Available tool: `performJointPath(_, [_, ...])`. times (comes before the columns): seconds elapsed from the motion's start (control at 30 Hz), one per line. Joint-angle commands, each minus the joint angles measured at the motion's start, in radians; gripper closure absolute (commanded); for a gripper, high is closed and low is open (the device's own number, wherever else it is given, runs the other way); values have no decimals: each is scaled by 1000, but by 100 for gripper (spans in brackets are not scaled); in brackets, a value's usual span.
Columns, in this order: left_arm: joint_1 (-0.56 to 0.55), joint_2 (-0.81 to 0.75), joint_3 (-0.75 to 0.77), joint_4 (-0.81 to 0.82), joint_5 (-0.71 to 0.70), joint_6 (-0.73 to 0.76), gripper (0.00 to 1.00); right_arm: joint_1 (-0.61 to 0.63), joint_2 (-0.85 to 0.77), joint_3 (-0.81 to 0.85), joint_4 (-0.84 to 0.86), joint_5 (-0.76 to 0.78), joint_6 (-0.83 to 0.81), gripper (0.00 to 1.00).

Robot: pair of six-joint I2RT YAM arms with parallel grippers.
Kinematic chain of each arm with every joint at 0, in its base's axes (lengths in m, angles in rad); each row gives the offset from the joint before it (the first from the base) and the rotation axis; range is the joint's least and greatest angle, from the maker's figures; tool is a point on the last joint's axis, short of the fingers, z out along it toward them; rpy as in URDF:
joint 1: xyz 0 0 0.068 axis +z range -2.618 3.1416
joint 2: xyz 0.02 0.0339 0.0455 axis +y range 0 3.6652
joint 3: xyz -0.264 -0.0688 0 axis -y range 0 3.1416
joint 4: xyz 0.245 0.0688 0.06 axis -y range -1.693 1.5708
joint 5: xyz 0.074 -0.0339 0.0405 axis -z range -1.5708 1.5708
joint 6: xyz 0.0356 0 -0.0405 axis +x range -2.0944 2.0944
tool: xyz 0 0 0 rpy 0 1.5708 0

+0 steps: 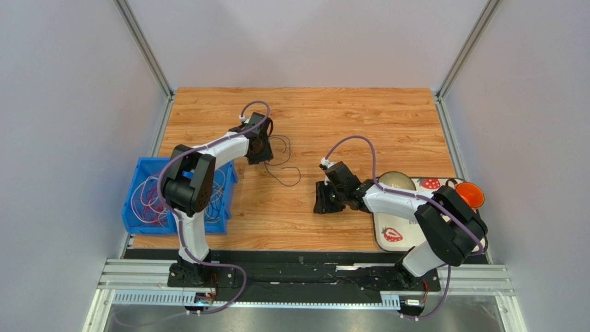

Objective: Untangle the cables
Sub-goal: Pick up the cable at the center of the board.

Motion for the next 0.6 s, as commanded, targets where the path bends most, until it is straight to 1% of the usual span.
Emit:
performJointPath(0.0, [-10,23,20,12,-36,-22,49,5,60,-34,-31,45,-33,62])
performJointPath(0.17, [-11,43,41,1,-43,-25,54,3,63,-34,-31,44,-33,62])
performJointPath(0.2, [-10,51,43,3,-38,-25,58,5,65,-34,-33,44,-35,62])
performJointPath(0.27, [-11,60,55,-3,-32,-18,60,5,68,-32,-33,44,-35,62])
performJointPath(0.33, [-11,66,58,-5,-33,-18,65,2,73,-31,-31,44,-33,62])
performJointPath(0.37, [-11,66,60,-5,-33,-19,69,5,74,-29,-31,44,-33,62])
performJointPath(0.4, [-11,66,58,-5,-33,-16,76,5,76,-29,-31,44,-35,62])
performJointPath(0.47, [-13,65,57,0,-30,-15,87,5,82,-26,-31,42,-33,62])
performJointPath(0.5, [-14,63,57,0,-30,-12,95,3,85,-25,-31,42,-33,62])
performJointPath(0.53, [-17,63,58,1,-29,-10,100,5,88,-23,-33,41,-33,63])
performJointPath(0.57, [-17,60,58,3,-24,-7,100,5,93,-20,-31,39,-36,62])
